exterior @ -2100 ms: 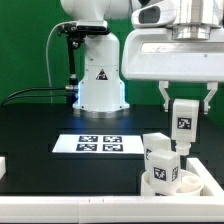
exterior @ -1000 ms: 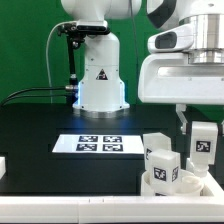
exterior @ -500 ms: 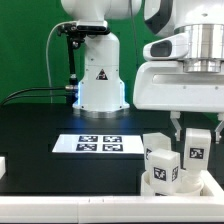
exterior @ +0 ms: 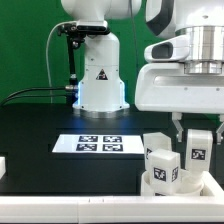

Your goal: Assemble stool

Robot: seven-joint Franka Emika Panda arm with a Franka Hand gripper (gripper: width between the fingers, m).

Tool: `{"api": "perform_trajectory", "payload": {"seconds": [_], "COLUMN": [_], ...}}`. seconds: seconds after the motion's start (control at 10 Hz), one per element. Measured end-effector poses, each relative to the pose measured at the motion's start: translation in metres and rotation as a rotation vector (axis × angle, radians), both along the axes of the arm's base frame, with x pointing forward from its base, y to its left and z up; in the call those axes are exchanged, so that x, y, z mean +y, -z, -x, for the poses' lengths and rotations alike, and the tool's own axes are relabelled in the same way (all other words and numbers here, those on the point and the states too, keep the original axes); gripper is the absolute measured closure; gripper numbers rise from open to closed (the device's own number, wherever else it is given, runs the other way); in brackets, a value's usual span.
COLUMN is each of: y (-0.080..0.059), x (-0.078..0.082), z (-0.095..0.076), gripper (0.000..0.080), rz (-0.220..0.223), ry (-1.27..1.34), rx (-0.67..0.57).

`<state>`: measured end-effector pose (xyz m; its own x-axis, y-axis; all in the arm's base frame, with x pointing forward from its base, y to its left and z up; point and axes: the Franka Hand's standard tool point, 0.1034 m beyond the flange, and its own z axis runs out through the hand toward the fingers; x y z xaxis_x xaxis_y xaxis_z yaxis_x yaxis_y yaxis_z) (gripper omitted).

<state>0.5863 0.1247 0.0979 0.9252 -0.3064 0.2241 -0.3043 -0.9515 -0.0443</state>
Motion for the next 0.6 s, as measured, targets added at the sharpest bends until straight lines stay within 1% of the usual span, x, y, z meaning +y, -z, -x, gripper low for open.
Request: {"api": "perform_trajectory", "payload": {"seconds": [0.3, 0.6], "y": [-0.0019, 0.0013], "x": [-0.0013, -0.0033], "z": [0.0042, 0.0079], "gripper": [0.0465, 0.0465], "rz": [-0.006, -0.005], "ry": [0.009, 0.002], "rx": [0.012, 0.012]}}
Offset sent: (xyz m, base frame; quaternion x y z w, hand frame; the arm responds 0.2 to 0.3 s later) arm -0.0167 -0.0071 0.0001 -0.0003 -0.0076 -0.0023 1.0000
